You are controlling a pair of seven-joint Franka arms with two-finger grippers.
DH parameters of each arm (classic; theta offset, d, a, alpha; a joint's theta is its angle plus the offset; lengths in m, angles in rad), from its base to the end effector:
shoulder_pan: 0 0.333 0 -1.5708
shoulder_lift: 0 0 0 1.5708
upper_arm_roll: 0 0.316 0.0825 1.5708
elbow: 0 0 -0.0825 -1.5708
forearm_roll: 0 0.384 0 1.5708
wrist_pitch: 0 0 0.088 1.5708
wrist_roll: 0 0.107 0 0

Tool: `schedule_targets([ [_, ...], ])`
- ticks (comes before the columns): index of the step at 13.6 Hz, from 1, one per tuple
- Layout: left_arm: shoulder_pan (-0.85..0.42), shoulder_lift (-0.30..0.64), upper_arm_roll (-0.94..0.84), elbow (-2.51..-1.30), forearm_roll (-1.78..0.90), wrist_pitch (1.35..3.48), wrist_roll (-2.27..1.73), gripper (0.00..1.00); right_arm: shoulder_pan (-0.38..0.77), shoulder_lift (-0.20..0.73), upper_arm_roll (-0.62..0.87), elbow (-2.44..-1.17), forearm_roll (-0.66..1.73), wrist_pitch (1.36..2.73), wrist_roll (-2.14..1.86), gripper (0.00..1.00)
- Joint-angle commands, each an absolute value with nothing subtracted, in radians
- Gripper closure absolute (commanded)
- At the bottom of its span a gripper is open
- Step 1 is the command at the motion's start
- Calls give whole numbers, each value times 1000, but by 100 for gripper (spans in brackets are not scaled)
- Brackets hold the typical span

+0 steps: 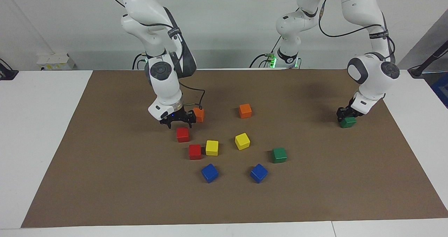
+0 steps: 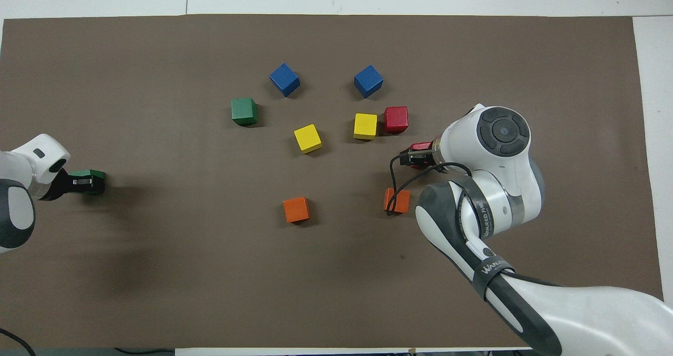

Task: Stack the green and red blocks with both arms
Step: 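Lower the green cube with the left gripper while the right gripper grasps red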

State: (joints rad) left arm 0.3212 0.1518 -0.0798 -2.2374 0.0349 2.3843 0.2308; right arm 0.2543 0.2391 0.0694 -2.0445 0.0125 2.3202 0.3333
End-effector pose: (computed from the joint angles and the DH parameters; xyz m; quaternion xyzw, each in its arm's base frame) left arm 0.5237 0.1294 0.3018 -1.0000 0.0070 0.0035 0.0053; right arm 0.5609 0.1873 0.3284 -0.9997 0.0101 -0.0134 0.0181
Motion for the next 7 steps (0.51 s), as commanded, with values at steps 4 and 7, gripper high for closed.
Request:
schedule_targets([
  [4,336,147,-89,-2221,41,2378,296,0,226,347,74,-1951,0,2338,339,0],
  [7,315,156,-94,-2041,43,2194,295,0,225,360,74,-1951,2,2355,341,59],
])
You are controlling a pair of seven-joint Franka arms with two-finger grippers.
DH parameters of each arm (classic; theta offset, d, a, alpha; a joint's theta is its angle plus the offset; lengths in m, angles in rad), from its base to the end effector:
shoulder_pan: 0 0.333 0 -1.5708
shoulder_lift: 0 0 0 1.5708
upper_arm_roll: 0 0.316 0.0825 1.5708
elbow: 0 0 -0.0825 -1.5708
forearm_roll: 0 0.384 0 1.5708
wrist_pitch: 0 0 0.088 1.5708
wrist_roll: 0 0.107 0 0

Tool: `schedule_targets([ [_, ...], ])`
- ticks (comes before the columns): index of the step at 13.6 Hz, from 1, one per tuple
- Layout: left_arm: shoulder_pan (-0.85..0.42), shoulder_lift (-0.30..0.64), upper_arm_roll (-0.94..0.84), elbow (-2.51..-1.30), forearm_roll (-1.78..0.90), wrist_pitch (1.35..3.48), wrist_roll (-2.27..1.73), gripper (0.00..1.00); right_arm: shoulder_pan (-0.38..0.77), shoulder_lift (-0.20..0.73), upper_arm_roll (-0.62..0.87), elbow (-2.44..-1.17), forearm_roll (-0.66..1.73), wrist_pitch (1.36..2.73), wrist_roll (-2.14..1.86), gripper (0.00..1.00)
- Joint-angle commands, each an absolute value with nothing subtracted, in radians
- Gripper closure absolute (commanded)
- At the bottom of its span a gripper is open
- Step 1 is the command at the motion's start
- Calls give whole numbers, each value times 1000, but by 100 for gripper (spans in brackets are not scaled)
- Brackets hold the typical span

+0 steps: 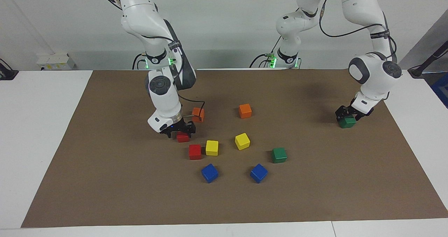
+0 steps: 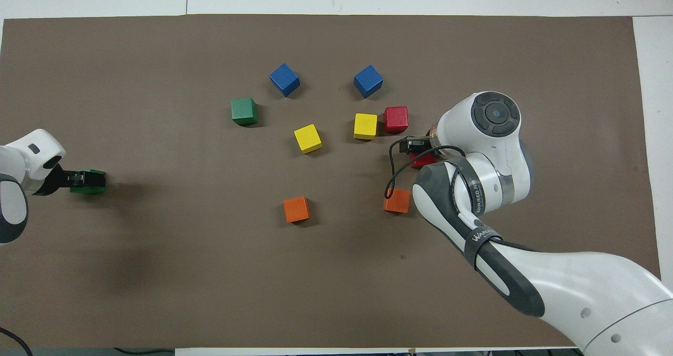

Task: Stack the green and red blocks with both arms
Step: 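Lower the green cube with the left gripper while the right gripper grasps red, then reach the other green cube while the right gripper lifts the red cube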

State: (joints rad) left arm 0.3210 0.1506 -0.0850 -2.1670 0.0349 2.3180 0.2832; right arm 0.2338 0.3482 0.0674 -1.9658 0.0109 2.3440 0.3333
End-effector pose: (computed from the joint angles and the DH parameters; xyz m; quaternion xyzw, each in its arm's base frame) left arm 0.5392 0.1308 0.3261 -0.9994 0.0350 0.0011 0.0064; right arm 0.5879 0.1810 0.2989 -0.9995 0.0220 -0.0098 0.0194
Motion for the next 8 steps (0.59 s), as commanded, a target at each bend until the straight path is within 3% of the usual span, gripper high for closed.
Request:
schedule_targets([
  [1,280,181,-94,-1961,41,2140,290,0,225,360,74,-1950,2,2346,342,97],
  [4,165,238,-92,-1778,40,2028,154,0,232,353,72,-1892,2,2242,347,100],
  [6,77,264,-92,-1712,35,2016,-8,0,223,351,69,-1760,-15,2043,331,100],
  [8,3,294,-91,-1651,-1,2005,-51,0,125,333,61,-1665,-31,1910,155,100],
])
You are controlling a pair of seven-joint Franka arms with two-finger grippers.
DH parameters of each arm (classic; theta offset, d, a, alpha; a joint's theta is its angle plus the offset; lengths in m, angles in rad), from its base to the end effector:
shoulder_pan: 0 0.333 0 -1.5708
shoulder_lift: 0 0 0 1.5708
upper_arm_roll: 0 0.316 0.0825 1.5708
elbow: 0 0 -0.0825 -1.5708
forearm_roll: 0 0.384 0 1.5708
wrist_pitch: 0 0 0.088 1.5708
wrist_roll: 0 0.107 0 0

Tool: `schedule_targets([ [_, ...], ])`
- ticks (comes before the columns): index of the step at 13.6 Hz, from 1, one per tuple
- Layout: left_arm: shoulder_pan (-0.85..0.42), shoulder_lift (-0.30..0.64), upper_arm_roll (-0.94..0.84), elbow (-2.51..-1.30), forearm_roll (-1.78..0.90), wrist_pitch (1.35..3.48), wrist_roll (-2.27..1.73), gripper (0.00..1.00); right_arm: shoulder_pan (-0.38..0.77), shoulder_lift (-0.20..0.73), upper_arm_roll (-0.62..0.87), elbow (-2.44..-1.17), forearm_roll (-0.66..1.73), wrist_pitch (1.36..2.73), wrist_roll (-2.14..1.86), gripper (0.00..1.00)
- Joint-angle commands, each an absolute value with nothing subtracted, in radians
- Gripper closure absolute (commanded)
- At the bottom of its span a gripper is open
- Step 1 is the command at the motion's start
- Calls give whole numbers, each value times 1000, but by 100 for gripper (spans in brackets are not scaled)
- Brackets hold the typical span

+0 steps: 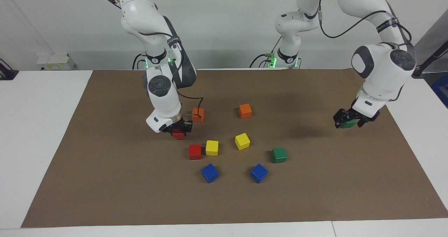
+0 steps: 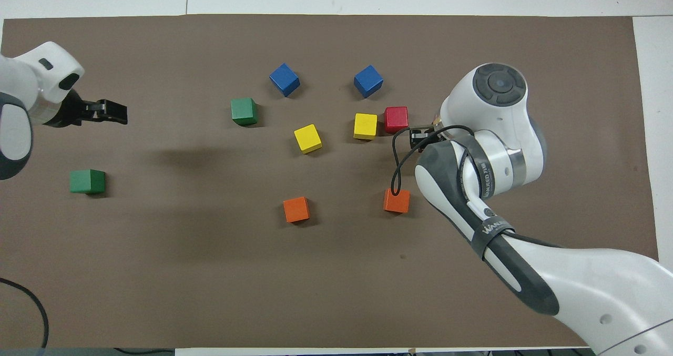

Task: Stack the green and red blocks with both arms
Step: 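Reach the other green cube while the right gripper lifts the red cube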

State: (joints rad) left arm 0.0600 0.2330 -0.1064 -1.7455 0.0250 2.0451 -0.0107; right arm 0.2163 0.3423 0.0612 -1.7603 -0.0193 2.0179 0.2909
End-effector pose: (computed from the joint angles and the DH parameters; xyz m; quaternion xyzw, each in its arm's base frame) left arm 0.6328 -0.0235 0.4447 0.9992 -0.0213 0.0340 0.0019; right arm 0.6120 0.1701 0.3657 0.9991 -0.0035 -0.0408 0.0100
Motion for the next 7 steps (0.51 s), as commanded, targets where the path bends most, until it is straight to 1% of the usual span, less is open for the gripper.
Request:
schedule_targets([
  [1,-42,328,-87,-1607,-23,1968,-66,0,41,325,61,-1655,-34,1905,12,100],
  [3,-103,409,-87,-1489,-29,1935,-130,0,-81,321,61,-1661,-35,1910,-127,100],
  [4,-129,451,-86,-1448,-29,1925,-138,0,-124,313,61,-1672,-35,1908,-159,100],
  [5,-147,478,-86,-1425,-29,1933,-149,0,-162,301,63,-1705,-35,1919,-175,100],
  [7,-182,511,-86,-1416,-26,1963,-181,0,-204,273,61,-1787,-35,1982,-172,100],
])
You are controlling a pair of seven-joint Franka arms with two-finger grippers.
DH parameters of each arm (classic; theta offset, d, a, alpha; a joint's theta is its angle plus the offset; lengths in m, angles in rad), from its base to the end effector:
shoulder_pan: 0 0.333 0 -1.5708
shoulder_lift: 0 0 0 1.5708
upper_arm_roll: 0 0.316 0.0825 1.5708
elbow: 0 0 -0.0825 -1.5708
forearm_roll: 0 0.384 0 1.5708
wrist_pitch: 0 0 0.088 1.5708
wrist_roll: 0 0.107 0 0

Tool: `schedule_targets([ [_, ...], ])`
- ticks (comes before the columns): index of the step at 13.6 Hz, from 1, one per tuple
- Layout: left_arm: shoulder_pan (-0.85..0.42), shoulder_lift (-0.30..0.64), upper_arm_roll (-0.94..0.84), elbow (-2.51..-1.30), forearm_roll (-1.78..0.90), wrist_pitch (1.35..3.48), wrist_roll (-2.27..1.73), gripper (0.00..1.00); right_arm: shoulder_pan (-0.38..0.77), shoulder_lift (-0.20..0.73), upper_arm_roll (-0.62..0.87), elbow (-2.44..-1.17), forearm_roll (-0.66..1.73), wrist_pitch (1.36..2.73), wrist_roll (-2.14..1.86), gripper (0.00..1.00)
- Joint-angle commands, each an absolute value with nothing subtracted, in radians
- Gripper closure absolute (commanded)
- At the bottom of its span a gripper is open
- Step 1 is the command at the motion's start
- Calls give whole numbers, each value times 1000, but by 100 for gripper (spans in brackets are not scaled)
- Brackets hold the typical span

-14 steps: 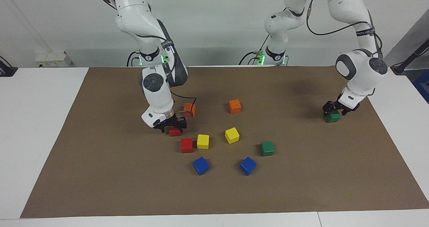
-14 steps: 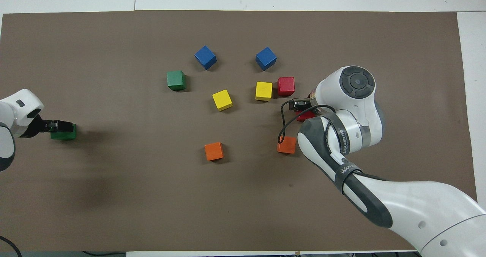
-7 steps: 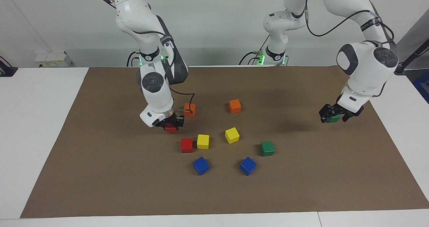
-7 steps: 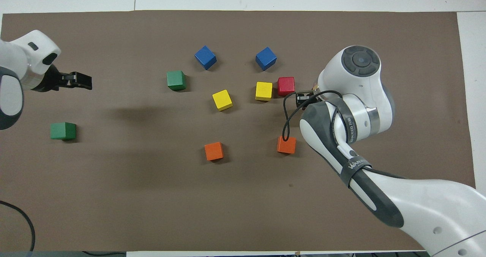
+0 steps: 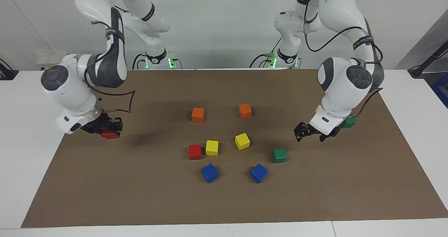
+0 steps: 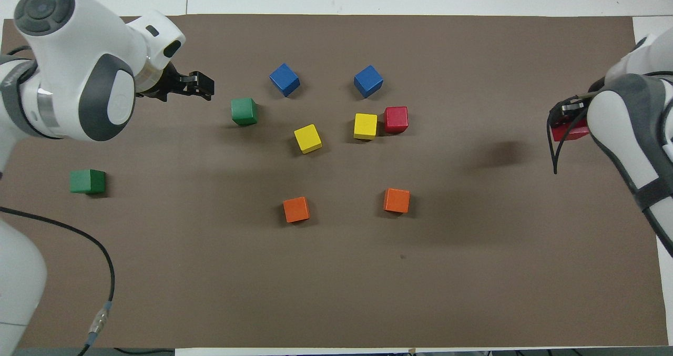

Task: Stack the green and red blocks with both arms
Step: 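Reach the other green cube while the right gripper lifts the red cube, then grasp the second green cube with the left gripper while the right gripper lowers red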

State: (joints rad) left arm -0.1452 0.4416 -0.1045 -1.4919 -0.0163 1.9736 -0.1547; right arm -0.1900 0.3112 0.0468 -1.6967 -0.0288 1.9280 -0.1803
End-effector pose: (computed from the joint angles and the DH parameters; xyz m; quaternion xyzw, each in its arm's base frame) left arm 0.6709 -0.1610 0.4223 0.9986 -0.0390 0.0148 0.0334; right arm 0.6301 -0.0954 0.4073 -0.9989 -0.0233 0.0402 0.0004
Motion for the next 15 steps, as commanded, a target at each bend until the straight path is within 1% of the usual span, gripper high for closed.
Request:
schedule_targets([
  [1,-196,526,-86,-1416,-25,1989,-192,0,-218,258,61,-1828,-35,2003,-160,100],
  [3,-230,558,-86,-1422,-20,2046,-221,0,-222,236,60,-1902,-37,2086,-141,100],
  [5,-241,561,-86,-1443,-18,2094,-224,0,-221,233,60,-1956,-37,2170,-140,100],
  [7,-268,561,-84,-1482,-5,2130,-227,0,-209,241,61,-1970,-38,2198,-135,100],
  [9,-272,558,-81,-1552,12,2206,-229,0,-193,242,61,-1997,-38,2247,-115,100],
  [11,-275,557,-83,-1586,32,2236,-235,0,-192,250,61,-2011,-38,2276,-115,100],
  [14,-293,557,-81,-1649,34,2311,-259,0,-178,264,61,-2016,-37,2287,-110,100],
  [15,-293,557,-81,-1654,34,2315,-262,1,-176,268,61,-2016,-38,2296,-110,100],
])
